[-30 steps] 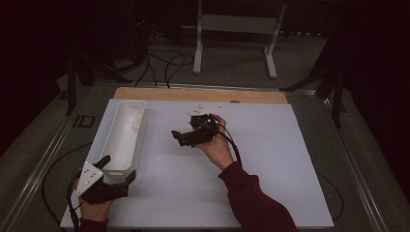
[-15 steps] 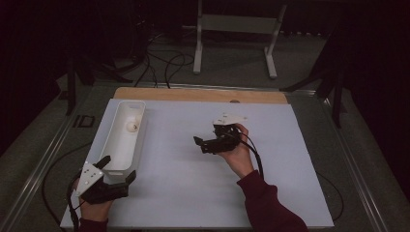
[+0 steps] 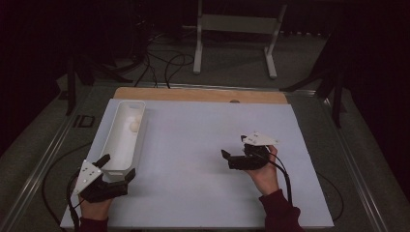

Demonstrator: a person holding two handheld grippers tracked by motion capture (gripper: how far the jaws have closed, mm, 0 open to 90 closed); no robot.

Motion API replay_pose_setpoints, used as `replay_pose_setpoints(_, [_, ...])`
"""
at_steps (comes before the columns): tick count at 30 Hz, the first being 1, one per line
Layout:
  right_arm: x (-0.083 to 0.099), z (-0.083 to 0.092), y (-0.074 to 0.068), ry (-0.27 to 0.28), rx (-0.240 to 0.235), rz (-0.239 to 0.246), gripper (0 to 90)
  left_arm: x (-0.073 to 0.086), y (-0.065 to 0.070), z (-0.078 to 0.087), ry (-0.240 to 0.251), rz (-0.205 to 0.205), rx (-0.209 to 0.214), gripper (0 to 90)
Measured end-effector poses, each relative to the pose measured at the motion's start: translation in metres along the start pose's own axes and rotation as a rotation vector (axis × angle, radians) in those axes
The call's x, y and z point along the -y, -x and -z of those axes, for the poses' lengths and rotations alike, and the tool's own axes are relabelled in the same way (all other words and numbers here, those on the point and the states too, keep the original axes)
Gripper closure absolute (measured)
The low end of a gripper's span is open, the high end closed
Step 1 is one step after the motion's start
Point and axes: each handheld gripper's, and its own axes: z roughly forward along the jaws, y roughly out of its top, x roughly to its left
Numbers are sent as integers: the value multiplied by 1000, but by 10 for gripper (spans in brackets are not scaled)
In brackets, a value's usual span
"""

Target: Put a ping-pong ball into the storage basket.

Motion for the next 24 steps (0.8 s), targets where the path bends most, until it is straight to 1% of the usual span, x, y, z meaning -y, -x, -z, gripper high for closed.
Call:
replay_pose_setpoints(1, [0, 0, 0, 0, 0, 0, 92, 0, 0, 0, 1, 2, -1, 1])
replay_pose_setpoints(2, [3, 3, 1, 2, 1, -5, 92, -1, -1, 0, 1, 6, -1, 1])
replay_pose_setpoints(3, [7, 9, 4, 13, 12, -9, 92, -1, -2, -1, 4, 12, 0, 1])
replay_pose_setpoints(4, [7, 9, 4, 13, 12, -9, 92, -1, -3, -1, 4, 19, 2, 1])
replay_pose_setpoints(6, [13, 18, 8, 22, 17, -17, 92, -2, -5, -2, 5, 28, 3, 1])
replay_pose_setpoints(8, [15, 21, 9, 26, 19, -21, 92, -2, -6, -3, 4, 34, 5, 1])
replay_pose_setpoints(9, [18, 26, 10, 35, 26, -14, 92, -2, -7, -3, 1, 39, 6, 1])
replay_pose_setpoints(10, [18, 26, 10, 35, 26, -14, 92, -2, -7, -3, 1, 39, 6, 1])
replay_pose_setpoints(11, [21, 29, 11, 45, 23, -18, 93, -2, -8, -4, -1, 39, 8, 1])
replay_pose_setpoints(12, [28, 33, 13, 54, 18, -35, 92, -3, -8, -4, -1, 44, 8, 1])
replay_pose_setpoints(14, [31, 35, 14, 50, 24, -34, 92, -3, -9, -5, 1, 45, 8, 1])
replay_pose_setpoints(15, [33, 37, 15, 52, 35, -31, 92, -4, -9, -5, 1, 46, 9, 1])
replay_pose_setpoints(17, [35, 41, 15, 62, 38, -26, 92, -4, -9, -5, -2, 44, 9, 1])
replay_pose_setpoints(18, [40, 50, 15, 106, 28, -22, 93, -4, -10, -7, -8, 46, 11, 1])
replay_pose_setpoints(19, [40, 50, 15, 106, 28, -22, 93, -4, -10, -7, -8, 46, 11, 1])
replay_pose_setpoints(20, [46, 54, 18, 106, 37, -36, 93, -5, -9, -7, -7, 47, 12, 1])
replay_pose_setpoints(23, [51, 57, 20, 115, 44, -40, 93, -5, -8, -8, -7, 43, 12, 1])
replay_pose_setpoints(24, [55, 62, 22, 132, 53, -51, 93, -5, -8, -8, -9, 37, 13, 1])
